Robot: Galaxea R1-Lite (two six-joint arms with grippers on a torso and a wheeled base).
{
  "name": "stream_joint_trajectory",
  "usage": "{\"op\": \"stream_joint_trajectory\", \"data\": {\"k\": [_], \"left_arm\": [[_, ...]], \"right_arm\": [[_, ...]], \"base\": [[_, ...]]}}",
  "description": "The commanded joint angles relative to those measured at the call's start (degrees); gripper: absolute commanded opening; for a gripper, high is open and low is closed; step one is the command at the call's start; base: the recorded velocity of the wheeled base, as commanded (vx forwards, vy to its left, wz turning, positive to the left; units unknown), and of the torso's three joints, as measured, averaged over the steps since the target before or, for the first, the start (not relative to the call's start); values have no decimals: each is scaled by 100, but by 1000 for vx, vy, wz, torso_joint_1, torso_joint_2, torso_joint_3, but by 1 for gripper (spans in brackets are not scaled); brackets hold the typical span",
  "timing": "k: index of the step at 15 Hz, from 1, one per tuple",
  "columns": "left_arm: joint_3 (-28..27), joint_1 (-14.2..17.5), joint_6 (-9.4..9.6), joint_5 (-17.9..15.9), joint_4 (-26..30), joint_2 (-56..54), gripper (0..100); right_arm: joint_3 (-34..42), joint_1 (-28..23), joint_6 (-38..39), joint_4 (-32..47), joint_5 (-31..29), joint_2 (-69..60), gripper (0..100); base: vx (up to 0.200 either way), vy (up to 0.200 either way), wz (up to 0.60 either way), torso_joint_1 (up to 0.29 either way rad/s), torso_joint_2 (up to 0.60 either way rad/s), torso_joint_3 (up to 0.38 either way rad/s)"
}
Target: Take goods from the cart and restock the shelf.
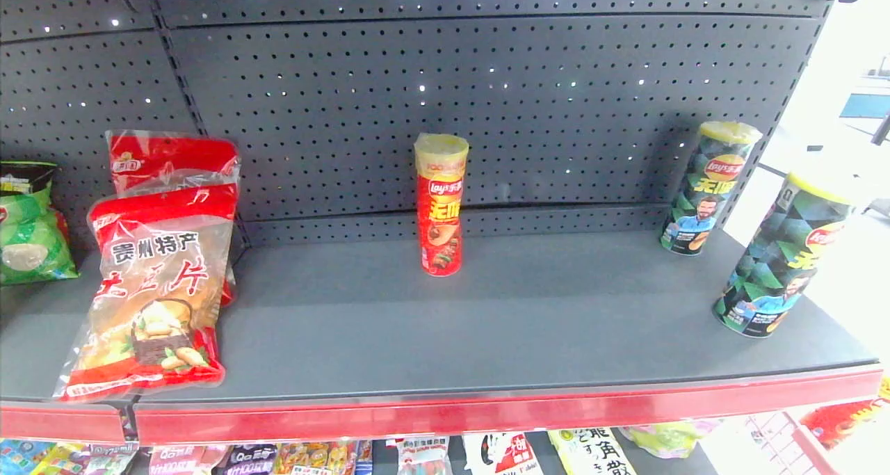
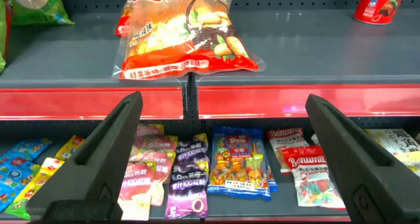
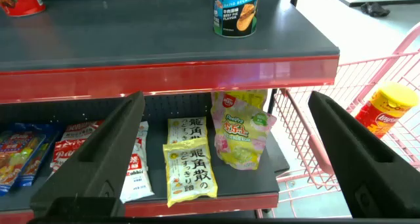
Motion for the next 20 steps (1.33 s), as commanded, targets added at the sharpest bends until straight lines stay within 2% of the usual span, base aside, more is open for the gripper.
{"op": "stream_joint_trajectory", "data": {"k": [1,20], "left_arm": [[0,2,0,2,-1,5,100],[0,2,0,2,-1,5,100]], "right_arm": [[0,1,9,-9,-6,-2,100],[0,1,9,0,-6,-2,100]], "base": [[0,0,0,0,0,0],[0,0,0,0,0,0]]}}
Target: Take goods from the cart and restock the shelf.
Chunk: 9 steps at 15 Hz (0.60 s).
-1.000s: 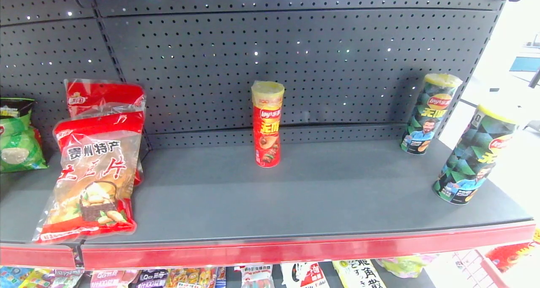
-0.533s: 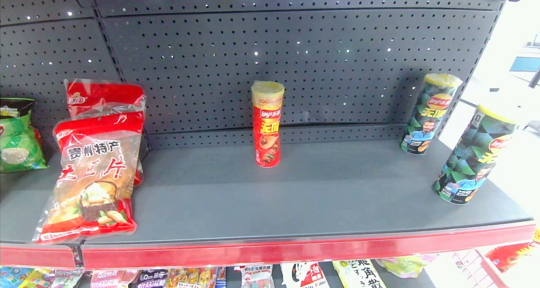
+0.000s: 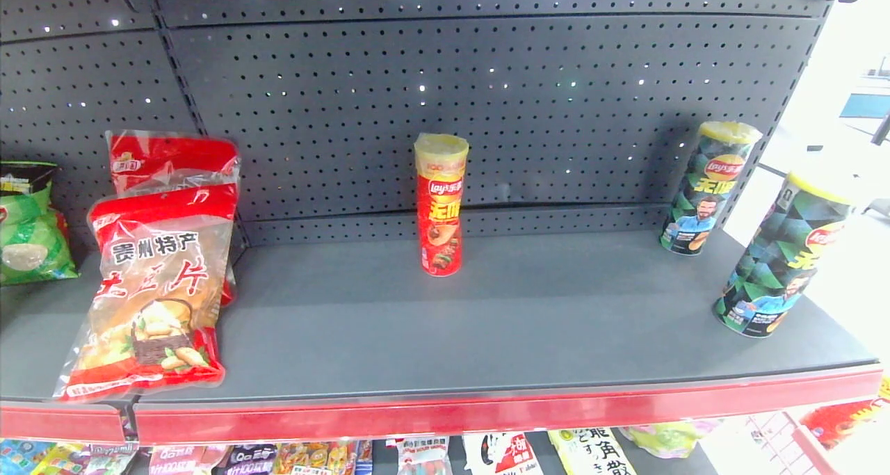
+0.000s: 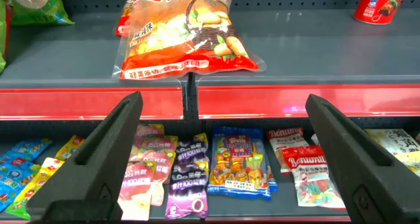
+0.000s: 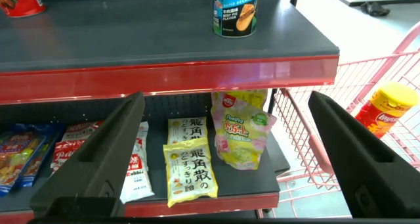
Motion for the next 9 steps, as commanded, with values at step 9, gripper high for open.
{"op": "stream_joint_trajectory", "data": {"k": [9], "left_arm": [[0,2,2,2,-1,5,100]], "right_arm": [[0,4,-8,0,0,-2,100]], "base": [[0,0,0,0,0,0]]}}
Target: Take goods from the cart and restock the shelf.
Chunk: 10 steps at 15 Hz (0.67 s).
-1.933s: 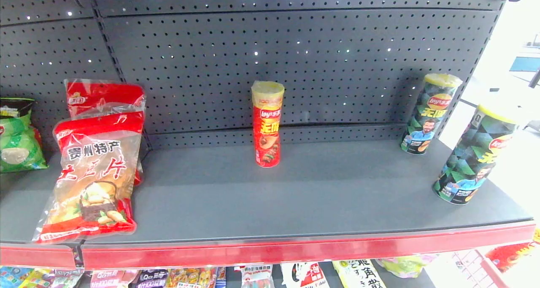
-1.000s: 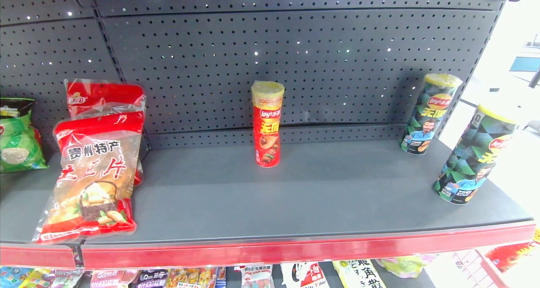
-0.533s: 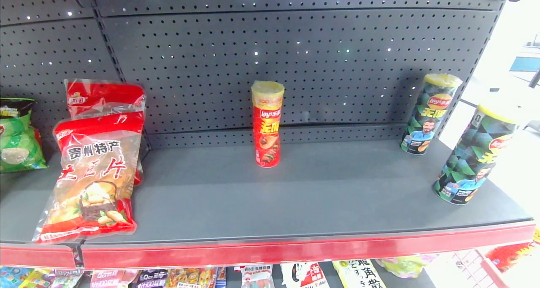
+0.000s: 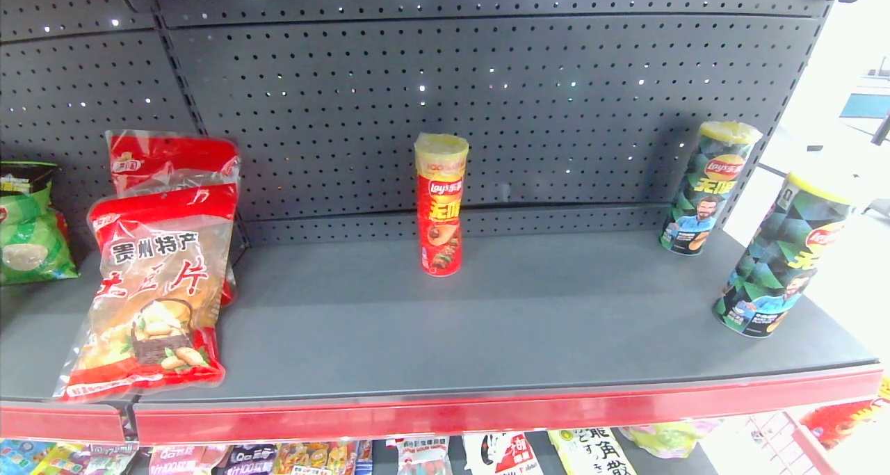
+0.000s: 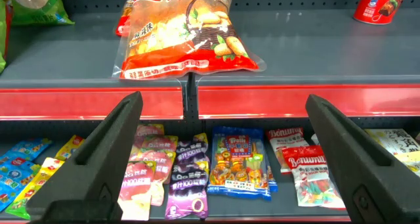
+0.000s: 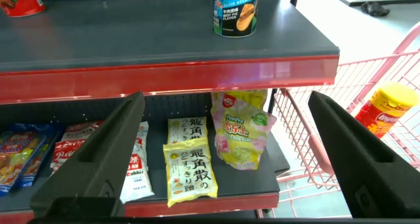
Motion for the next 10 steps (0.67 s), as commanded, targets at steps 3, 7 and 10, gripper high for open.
{"op": "stream_joint_trajectory", "data": {"k": [3,7,10], "left_arm": [[0,4,0,4,-1,5,100],[0,4,0,4,-1,5,100],[0,4,0,4,-1,5,100]], "right_arm": [[0,1,-4,-9,0,-2,100],[0,1,4,0,9,-2,100],[0,1,4,0,9,-2,100]], "base": [[0,0,0,0,0,0],[0,0,0,0,0,0],[0,0,0,0,0,0]]}}
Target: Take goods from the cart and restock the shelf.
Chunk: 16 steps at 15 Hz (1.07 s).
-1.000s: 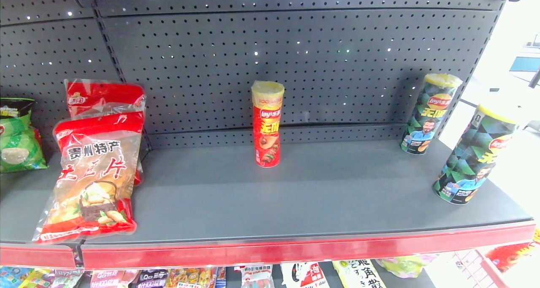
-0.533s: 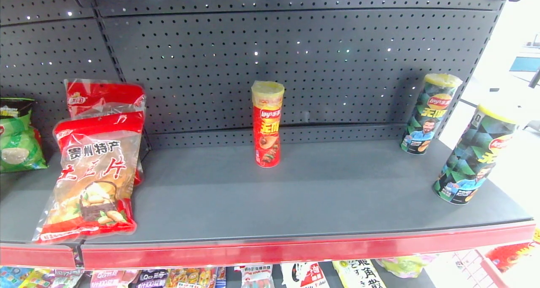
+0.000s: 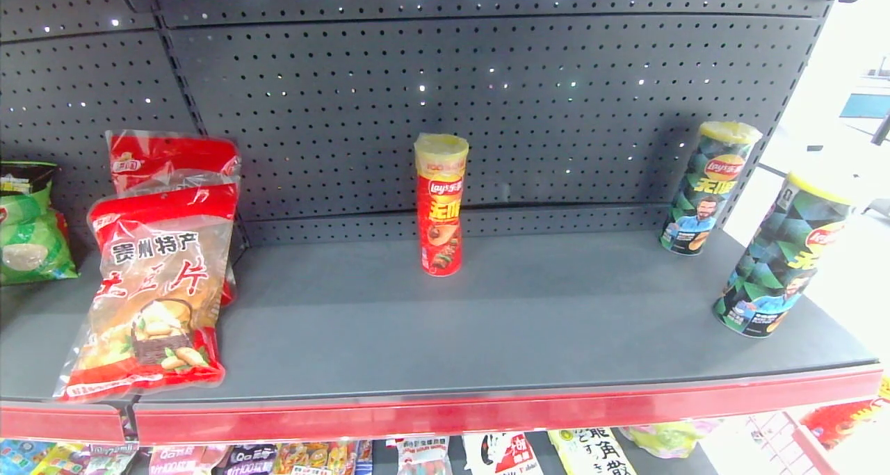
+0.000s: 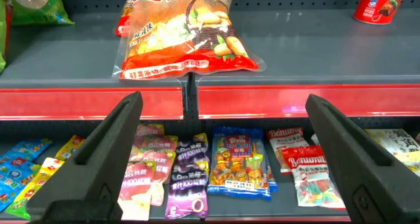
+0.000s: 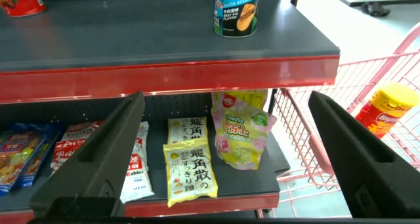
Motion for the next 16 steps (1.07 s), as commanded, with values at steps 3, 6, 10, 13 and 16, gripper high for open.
{"op": "stream_joint_trajectory", "data": {"k": [3,6,10,13,16], "left_arm": [[0,2,0,2,-1,5,100],[0,2,0,2,-1,5,100],[0,2,0,2,-1,5,100],[0,2,0,2,-1,5,100],[0,2,0,2,-1,5,100]], "right_arm": [[0,1,-4,0,0,-2,100],[0,1,-4,-9,0,-2,100],[0,1,4,-9,0,-2,100],[0,1,4,-9,0,-2,100],[0,1,4,-9,0,-2,100]], "base": [[0,0,0,0,0,0],[0,0,0,0,0,0],[0,0,0,0,0,0],[0,0,0,0,0,0],[0,0,0,0,0,0]]}}
